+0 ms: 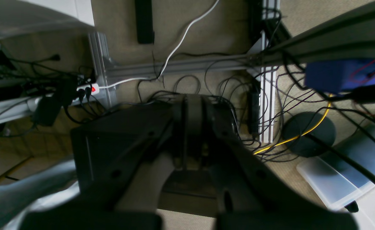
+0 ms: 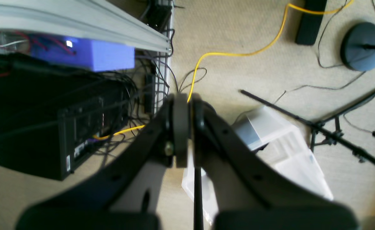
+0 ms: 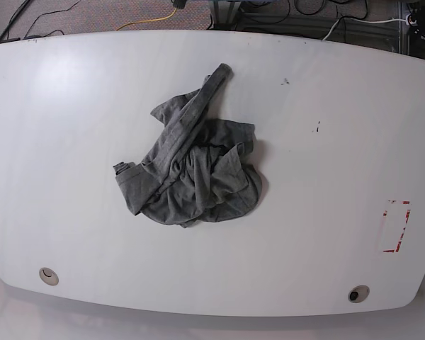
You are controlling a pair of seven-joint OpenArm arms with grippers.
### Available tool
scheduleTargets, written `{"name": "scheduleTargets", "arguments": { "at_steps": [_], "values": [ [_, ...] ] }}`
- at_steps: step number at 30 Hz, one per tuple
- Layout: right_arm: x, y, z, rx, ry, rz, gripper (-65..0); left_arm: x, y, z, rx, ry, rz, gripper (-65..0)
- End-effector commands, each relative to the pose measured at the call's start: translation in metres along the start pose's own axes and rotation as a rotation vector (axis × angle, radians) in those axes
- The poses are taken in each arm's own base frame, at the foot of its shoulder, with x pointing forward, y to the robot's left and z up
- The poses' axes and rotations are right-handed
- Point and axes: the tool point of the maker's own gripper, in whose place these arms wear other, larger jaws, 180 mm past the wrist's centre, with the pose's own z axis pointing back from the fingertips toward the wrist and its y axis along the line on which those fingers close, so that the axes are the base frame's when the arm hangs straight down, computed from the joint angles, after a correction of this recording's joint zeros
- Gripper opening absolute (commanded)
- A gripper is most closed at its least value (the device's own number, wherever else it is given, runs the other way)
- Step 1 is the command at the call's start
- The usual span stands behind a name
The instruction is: Layout the t-shirt on the table in an organized manner, then fold the t-shirt properly
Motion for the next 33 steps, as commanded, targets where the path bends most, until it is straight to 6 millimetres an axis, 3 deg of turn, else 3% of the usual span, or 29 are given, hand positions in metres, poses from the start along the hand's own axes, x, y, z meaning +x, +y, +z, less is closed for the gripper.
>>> {"name": "scheduleTargets", "arguments": {
  "at_steps": [1,6,11,18,24,33],
  "values": [
    [0.016,0.002,0.006,0.006,-0.046,0.01,-62.9,0.008,0.003,0.006,0.011,-0.024,-0.003,-65.0],
    [0.037,0.005,0.01,0.007,-0.1,0.021,-62.9,0.024,0.006,0.008,0.018,-0.065,-0.003,-65.0],
    [0.041,0.005,0.01,0.006,-0.112,0.022,-62.9,0.041,0.009,0.01,0.027,-0.107,-0.005,-65.0],
    [0.045,-0.001,0.012,-0.009,-0.129,0.023,-62.9,0.043,0.011,0.01,0.026,-0.114,-0.009,-65.0],
    [0.064,-0.016,0.019,-0.048,-0.238,0.016,-62.9,0.044,0.01,0.01,0.024,-0.117,-0.01,-65.0],
    [0.075,-0.037,0.023,-0.07,-0.283,-0.071,-62.9,0.085,0.017,-0.012,0.041,-0.238,-0.014,-65.0]
  ]
}}
